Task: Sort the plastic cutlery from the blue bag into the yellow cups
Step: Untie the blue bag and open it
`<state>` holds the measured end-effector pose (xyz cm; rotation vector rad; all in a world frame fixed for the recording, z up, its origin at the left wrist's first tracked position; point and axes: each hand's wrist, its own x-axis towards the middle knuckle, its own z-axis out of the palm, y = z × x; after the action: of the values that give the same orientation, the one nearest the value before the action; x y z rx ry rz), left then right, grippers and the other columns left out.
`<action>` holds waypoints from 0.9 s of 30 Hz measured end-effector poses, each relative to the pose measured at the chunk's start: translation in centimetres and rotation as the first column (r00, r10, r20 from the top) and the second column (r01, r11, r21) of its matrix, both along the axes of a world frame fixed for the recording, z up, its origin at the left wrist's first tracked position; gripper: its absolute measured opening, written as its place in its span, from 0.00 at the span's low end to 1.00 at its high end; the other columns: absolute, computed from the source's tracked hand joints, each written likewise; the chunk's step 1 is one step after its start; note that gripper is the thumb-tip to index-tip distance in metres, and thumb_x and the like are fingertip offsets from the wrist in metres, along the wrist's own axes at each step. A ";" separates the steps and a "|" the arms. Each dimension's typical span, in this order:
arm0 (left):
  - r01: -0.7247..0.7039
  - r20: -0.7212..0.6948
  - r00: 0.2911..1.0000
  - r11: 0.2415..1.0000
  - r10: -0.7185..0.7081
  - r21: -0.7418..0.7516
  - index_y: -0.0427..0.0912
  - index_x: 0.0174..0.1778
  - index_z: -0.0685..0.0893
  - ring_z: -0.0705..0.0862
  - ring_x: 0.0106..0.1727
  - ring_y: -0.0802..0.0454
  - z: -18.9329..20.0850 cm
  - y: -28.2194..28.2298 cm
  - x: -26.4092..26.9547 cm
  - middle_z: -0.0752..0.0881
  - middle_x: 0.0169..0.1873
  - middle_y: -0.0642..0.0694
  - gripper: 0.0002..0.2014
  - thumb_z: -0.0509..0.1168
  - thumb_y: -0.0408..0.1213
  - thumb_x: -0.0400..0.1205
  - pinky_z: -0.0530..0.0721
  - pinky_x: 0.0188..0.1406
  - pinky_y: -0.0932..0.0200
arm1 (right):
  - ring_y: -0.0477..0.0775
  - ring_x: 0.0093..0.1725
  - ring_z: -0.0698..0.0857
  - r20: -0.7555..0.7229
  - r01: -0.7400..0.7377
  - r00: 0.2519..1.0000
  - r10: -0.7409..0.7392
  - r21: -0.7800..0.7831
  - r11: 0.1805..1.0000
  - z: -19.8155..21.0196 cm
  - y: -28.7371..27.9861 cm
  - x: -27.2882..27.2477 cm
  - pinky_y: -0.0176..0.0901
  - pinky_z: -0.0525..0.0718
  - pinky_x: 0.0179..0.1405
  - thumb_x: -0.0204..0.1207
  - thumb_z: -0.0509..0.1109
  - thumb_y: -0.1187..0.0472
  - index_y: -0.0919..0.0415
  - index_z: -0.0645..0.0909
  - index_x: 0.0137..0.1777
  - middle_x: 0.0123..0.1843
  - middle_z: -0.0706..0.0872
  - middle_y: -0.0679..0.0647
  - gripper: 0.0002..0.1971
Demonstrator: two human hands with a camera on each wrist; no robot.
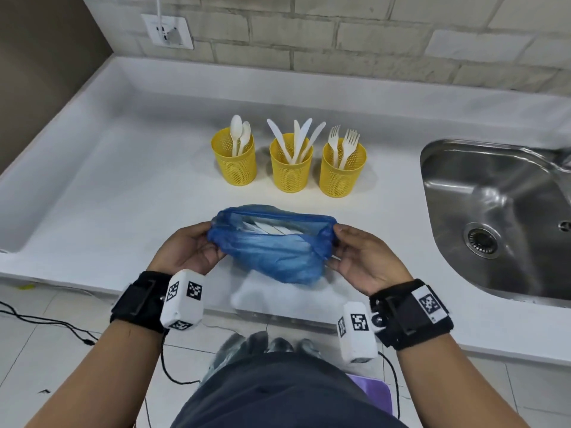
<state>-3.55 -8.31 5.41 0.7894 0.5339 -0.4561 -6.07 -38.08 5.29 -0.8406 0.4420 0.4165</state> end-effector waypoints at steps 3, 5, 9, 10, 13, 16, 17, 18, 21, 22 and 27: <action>-0.033 -0.028 0.999 0.999 0.033 -0.005 0.29 0.60 0.86 0.95 0.45 0.42 -0.5 0.7 0.7 0.91 0.55 0.34 0.33 0.85 0.26 0.58 0.94 0.37 0.49 | 0.60 0.45 0.93 -0.089 0.117 0.991 -0.103 0.173 0.978 -1.2 1.2 0.9 0.56 0.91 0.53 0.76 0.69 0.65 0.67 0.86 0.47 0.44 0.89 0.61 0.07; -0.018 -0.014 1.000 0.998 0.017 -0.067 0.27 0.50 0.91 0.95 0.38 0.42 0.1 0.6 1.0 0.93 0.44 0.34 0.35 0.89 0.25 0.44 0.92 0.29 0.51 | 0.58 0.39 0.91 -0.118 0.180 0.981 -0.154 0.261 0.948 -1.5 2.0 1.5 0.54 0.90 0.50 0.83 0.64 0.64 0.66 0.83 0.43 0.37 0.86 0.58 0.09; 0.047 -0.088 0.995 0.996 -0.040 0.077 0.35 0.36 0.91 0.91 0.25 0.47 0.6 0.6 2.2 0.90 0.28 0.41 0.16 0.70 0.43 0.83 0.87 0.21 0.59 | 0.44 0.24 0.61 -0.175 0.187 0.977 -0.119 0.452 0.872 -2.4 2.5 3.2 0.35 0.70 0.22 0.81 0.60 0.65 0.58 0.72 0.33 0.24 0.68 0.48 0.13; 0.078 -0.130 0.989 0.991 -0.064 0.108 0.36 0.39 0.90 0.90 0.25 0.48 0.6 0.9 2.5 0.90 0.28 0.43 0.19 0.64 0.47 0.87 0.87 0.20 0.60 | 0.44 0.24 0.57 -0.145 0.140 0.986 -0.083 0.455 0.880 -2.8 2.7 3.5 0.36 0.68 0.16 0.77 0.62 0.66 0.56 0.69 0.31 0.22 0.64 0.48 0.13; 0.208 -0.082 0.977 0.954 -0.195 0.213 0.43 0.45 0.82 0.83 0.25 0.54 -0.7 2.0 2.9 0.83 0.27 0.48 0.13 0.67 0.49 0.86 0.81 0.23 0.64 | 0.45 0.19 0.55 -0.106 0.072 0.993 -0.041 0.302 0.951 -3.0 3.2 4.5 0.38 0.60 0.13 0.70 0.75 0.63 0.50 0.60 0.31 0.24 0.55 0.45 0.22; 0.276 -0.013 0.955 0.873 -0.296 0.401 0.40 0.53 0.81 0.79 0.38 0.49 -2.0 2.7 2.8 0.80 0.43 0.44 0.19 0.79 0.47 0.77 0.75 0.37 0.54 | 0.48 0.20 0.66 -0.103 0.147 0.982 -0.156 -0.093 0.985 -2.8 3.7 4.7 0.37 0.65 0.19 0.80 0.72 0.59 0.56 0.75 0.40 0.25 0.70 0.48 0.10; 0.252 0.021 0.949 0.797 -0.314 0.549 0.38 0.55 0.83 0.81 0.40 0.48 -1.8 2.6 2.5 0.83 0.44 0.42 0.19 0.79 0.47 0.78 0.76 0.37 0.54 | 0.50 0.22 0.70 -0.042 0.175 0.981 -0.187 -0.197 0.965 -2.6 3.9 4.5 0.39 0.69 0.22 0.81 0.73 0.60 0.58 0.77 0.46 0.28 0.75 0.50 0.07; 0.200 0.054 0.941 0.674 -0.335 0.711 0.39 0.56 0.85 0.83 0.40 0.49 -1.9 2.6 2.4 0.86 0.42 0.43 0.16 0.77 0.46 0.81 0.77 0.36 0.55 | 0.50 0.24 0.74 0.036 0.189 0.982 -0.187 -0.308 0.932 -2.7 4.1 4.3 0.40 0.73 0.24 0.81 0.75 0.63 0.59 0.78 0.51 0.30 0.78 0.51 0.07; 0.002 0.156 0.870 0.320 -0.468 0.948 0.43 0.42 0.88 0.78 0.34 0.53 -1.5 2.2 2.3 0.82 0.29 0.53 0.13 0.67 0.45 0.88 0.73 0.33 0.59 | 0.47 0.32 0.81 0.228 0.228 0.970 -0.087 -0.720 0.655 -3.0 4.5 3.6 0.42 0.79 0.36 0.80 0.77 0.61 0.59 0.82 0.53 0.39 0.83 0.52 0.07; -0.029 0.174 0.862 0.296 -0.477 0.955 0.43 0.38 0.88 0.75 0.31 0.54 -1.5 2.2 2.4 0.80 0.25 0.56 0.16 0.65 0.44 0.89 0.71 0.32 0.60 | 0.45 0.34 0.81 0.289 0.270 0.956 -0.055 -0.786 0.555 -3.0 4.5 3.5 0.41 0.79 0.39 0.80 0.77 0.59 0.61 0.84 0.49 0.38 0.84 0.50 0.06; 0.017 0.099 0.992 0.869 -0.076 0.495 0.38 0.50 0.90 0.89 0.41 0.48 -1.8 2.0 3.9 0.94 0.43 0.44 0.11 0.66 0.41 0.88 0.86 0.50 0.54 | 0.46 0.19 0.69 0.125 0.233 0.972 -0.197 -0.505 0.831 -2.3 4.5 3.9 0.36 0.66 0.20 0.86 0.71 0.57 0.58 0.75 0.33 0.23 0.75 0.48 0.19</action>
<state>0.35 -6.29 3.61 1.3184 0.5299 -0.3149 -2.13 -33.56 3.03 -1.3099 0.5918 0.0492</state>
